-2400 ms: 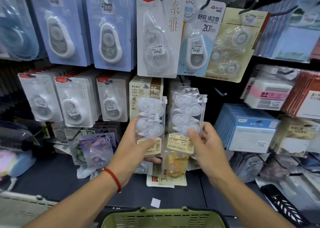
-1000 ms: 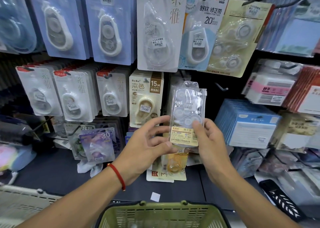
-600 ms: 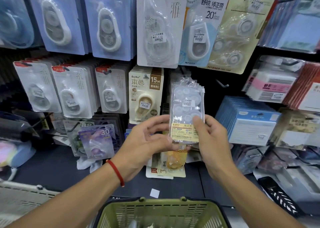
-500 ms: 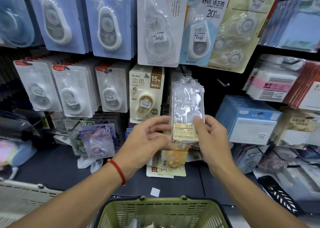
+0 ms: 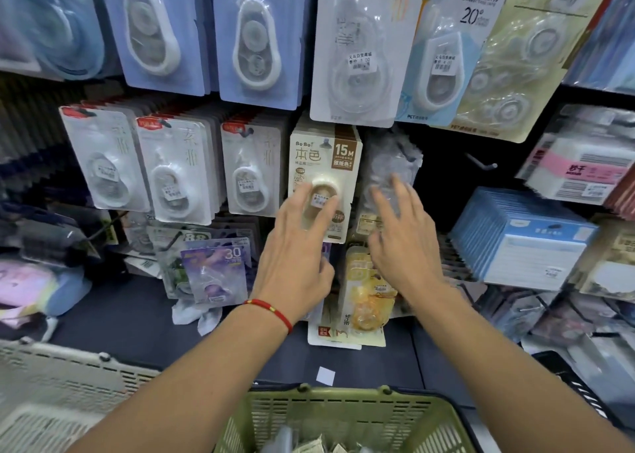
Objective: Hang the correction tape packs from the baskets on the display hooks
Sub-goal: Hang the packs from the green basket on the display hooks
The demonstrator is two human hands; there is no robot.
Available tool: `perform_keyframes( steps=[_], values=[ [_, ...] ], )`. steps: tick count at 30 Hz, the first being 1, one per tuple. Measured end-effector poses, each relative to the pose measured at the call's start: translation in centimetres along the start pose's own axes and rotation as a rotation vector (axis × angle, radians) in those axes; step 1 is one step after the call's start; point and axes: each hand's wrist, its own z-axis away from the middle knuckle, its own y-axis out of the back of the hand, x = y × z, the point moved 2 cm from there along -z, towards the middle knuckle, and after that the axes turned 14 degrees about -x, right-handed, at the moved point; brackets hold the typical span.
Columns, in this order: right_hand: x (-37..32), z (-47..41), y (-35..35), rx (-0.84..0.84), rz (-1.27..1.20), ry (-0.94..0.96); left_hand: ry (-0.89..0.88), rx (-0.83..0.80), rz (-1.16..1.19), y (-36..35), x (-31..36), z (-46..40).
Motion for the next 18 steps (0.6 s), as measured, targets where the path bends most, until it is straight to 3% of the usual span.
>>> perform_keyframes(
  steps=[18],
  values=[
    [3.2, -9.4, -1.7, -0.317, 0.145, -0.073, -0.03, -0.01, 0.009, -1.0, -1.1, 0.0]
  ],
)
